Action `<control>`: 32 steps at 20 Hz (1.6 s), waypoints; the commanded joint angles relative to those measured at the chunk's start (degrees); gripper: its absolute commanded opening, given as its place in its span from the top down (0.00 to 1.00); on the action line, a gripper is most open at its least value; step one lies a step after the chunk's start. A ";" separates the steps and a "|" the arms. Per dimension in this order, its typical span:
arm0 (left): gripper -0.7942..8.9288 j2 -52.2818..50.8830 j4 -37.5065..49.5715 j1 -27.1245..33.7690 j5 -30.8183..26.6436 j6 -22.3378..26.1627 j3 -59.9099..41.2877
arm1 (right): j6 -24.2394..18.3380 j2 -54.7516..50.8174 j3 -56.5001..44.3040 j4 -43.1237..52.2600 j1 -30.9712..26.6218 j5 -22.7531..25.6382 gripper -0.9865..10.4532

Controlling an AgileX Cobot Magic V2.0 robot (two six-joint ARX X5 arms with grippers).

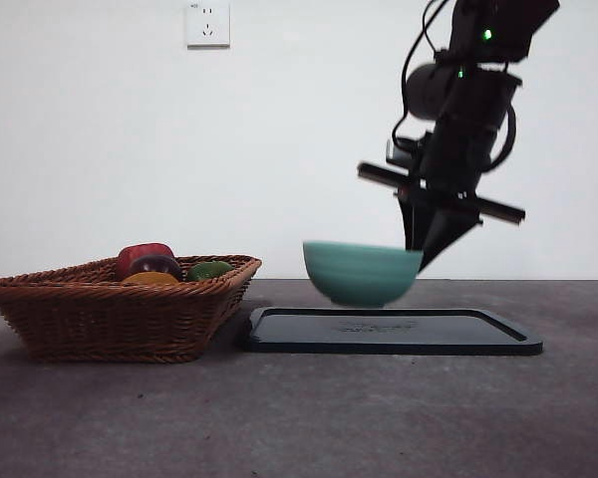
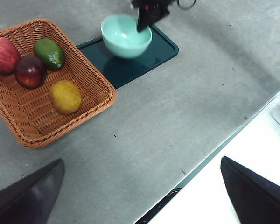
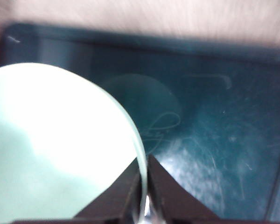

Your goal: Pick up the wifruite, put it on the bowl, pick up the plate, put it on desk

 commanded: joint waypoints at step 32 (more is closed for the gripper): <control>0.37 0.31 0.48 -0.42 0.20 0.44 0.57 | -3.63 -25.35 -36.11 5.99 17.14 6.47 0.60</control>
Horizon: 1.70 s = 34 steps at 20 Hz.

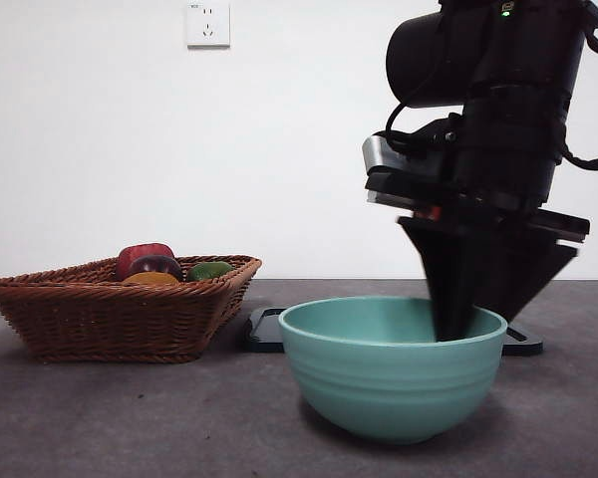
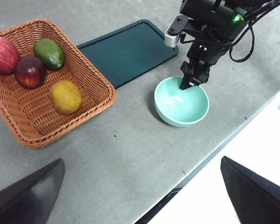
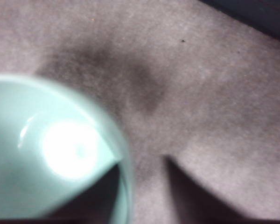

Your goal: Pick up the wifruite, put it on the bowl, pick up the plate, put it on desk

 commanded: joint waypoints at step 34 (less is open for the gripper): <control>0.90 0.33 2.25 -0.42 0.11 1.81 0.57 | 2.16 -59.91 10.40 -25.24 0.24 7.02 0.90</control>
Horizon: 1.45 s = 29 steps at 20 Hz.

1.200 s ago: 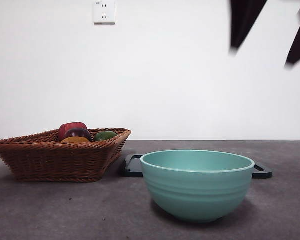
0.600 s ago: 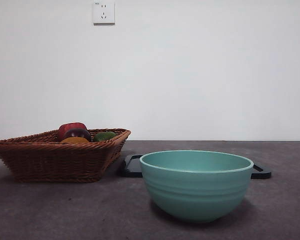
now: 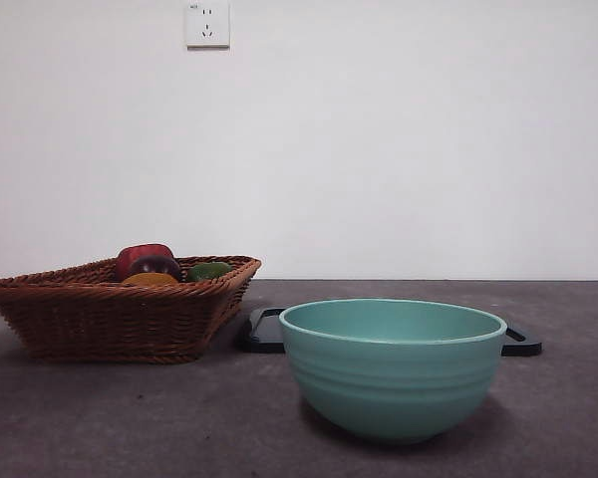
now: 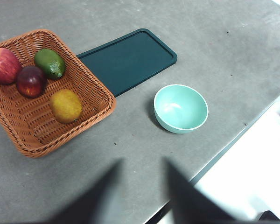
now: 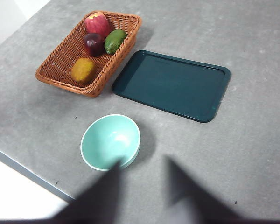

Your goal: Pick up the wifruite, put it on the bowl, pick up the plate, put it on desk

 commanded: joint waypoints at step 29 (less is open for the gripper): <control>0.90 -31.65 60.83 31.58 -6.60 1.09 -64.59 | 0.35 0.28 0.81 0.94 0.39 0.28 0.90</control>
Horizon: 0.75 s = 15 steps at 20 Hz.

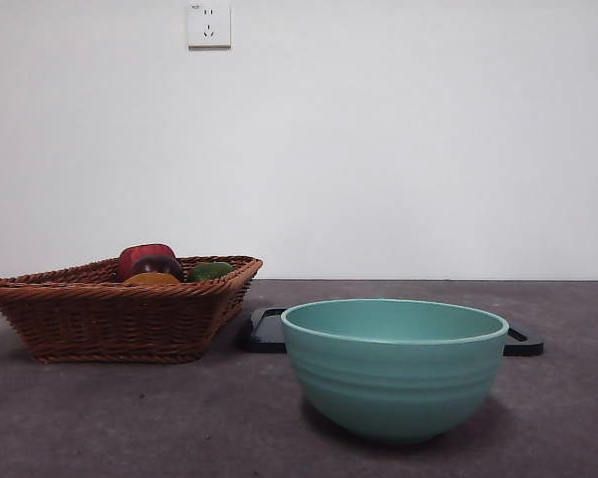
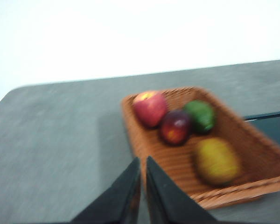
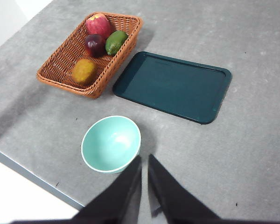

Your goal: Pick up the wifruite, put it on the bowl, pick up the plate, put it on desk

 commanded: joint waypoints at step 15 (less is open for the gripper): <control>0.90 -5.03 1.66 0.44 -7.15 -7.54 -9.62 | 0.35 0.28 0.81 0.70 0.39 0.09 0.90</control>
